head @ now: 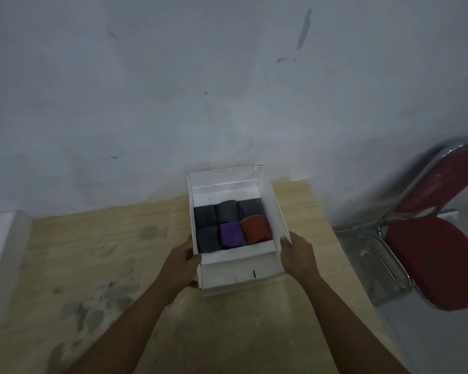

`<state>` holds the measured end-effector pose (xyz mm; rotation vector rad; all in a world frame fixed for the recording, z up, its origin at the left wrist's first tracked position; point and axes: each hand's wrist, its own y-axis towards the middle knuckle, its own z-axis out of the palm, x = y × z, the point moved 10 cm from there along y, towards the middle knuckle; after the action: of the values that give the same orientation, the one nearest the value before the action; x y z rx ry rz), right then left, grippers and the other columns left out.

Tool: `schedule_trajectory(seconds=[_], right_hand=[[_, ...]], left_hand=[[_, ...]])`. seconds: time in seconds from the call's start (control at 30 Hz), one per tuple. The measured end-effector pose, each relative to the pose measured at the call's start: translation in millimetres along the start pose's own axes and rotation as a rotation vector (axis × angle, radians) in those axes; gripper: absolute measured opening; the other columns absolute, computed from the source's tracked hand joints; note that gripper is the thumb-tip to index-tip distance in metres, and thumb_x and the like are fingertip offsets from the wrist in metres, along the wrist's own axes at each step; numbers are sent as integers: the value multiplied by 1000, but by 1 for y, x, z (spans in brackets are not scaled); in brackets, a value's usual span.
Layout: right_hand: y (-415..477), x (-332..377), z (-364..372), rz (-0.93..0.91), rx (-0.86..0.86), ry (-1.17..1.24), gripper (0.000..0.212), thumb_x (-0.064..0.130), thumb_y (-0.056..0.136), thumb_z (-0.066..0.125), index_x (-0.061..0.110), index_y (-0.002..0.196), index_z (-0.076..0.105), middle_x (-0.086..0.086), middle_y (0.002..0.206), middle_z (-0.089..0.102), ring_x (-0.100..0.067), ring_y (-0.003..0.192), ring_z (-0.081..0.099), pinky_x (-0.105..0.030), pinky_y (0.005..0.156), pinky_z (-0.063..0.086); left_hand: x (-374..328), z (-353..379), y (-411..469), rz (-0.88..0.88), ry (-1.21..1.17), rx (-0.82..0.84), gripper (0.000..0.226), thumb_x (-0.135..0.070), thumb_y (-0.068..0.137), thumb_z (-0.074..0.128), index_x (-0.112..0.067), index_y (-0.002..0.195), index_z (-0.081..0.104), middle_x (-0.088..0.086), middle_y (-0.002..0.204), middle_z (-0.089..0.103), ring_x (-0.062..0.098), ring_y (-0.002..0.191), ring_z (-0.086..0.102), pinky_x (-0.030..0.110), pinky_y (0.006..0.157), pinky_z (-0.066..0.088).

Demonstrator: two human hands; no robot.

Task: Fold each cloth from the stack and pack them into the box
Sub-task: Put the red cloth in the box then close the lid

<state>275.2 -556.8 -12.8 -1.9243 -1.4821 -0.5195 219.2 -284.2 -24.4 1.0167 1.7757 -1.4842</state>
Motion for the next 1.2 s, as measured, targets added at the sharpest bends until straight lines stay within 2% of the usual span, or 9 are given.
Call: schedule_trajectory(seconds=[0.1,0.3,0.43,0.53,0.7,0.87,1.0,1.1,1.2], right_hand=[[-27,16,22,-18,16,15,30,18,100,39,-2,98,62,-17,92,63,-32,91,58,-24,70,31],[-83,43,84,-13,48,108,30,19,99,41,-1,105,63,-17,107,66,-31,103,60,-21,78,33],[-118,66,117,-24,76,75,32,20,99,40,1,113,61,-17,115,64,-33,109,57,-25,82,35],[-139,76,139,-16,94,41,35,21,99,39,2,119,60,-18,120,62,-33,113,55,-31,93,40],[-168,97,163,-53,77,33,33,20,99,40,1,117,61,-19,117,64,-34,110,57,-32,92,42],[-184,104,172,-29,53,56,30,17,99,42,1,117,60,-19,111,65,-34,104,60,-25,80,39],[-185,104,182,6,123,-44,44,25,94,51,3,131,44,-18,126,57,-33,113,56,-34,93,45],[-190,125,169,-5,-85,-176,62,31,89,56,8,141,31,-12,141,43,-30,131,41,-47,111,27],[-203,171,174,-96,-227,-236,56,32,85,58,13,133,38,-9,137,44,-28,132,36,-50,110,22]], left_hand=[[14,-33,-23,3,-14,-45,31,-14,96,49,-39,113,54,-9,97,67,18,85,66,31,58,57],[56,-108,-69,-4,-30,-134,29,-16,97,50,-39,113,59,-5,99,70,21,92,68,30,66,58],[83,-148,-99,4,-37,-164,29,-16,98,50,-40,113,57,-11,99,69,9,87,66,17,56,54],[99,-173,-115,8,-16,-171,34,-16,98,50,-38,123,55,-7,106,70,12,94,68,29,73,58],[114,-205,-129,32,59,-179,23,-26,97,51,-47,101,58,7,108,70,23,99,66,47,89,55],[122,-211,-133,68,22,-157,34,-21,98,49,-34,129,48,-20,103,62,-1,96,59,35,94,52],[129,-219,-134,41,-8,-155,51,-30,94,55,-21,142,40,-9,120,52,11,105,54,19,70,51],[136,-243,-131,22,-15,-179,52,-31,91,59,-15,139,46,1,133,55,17,110,57,31,83,55],[141,-282,-131,25,-1,-209,40,-29,92,58,-16,130,56,4,126,61,19,107,60,40,94,53]])
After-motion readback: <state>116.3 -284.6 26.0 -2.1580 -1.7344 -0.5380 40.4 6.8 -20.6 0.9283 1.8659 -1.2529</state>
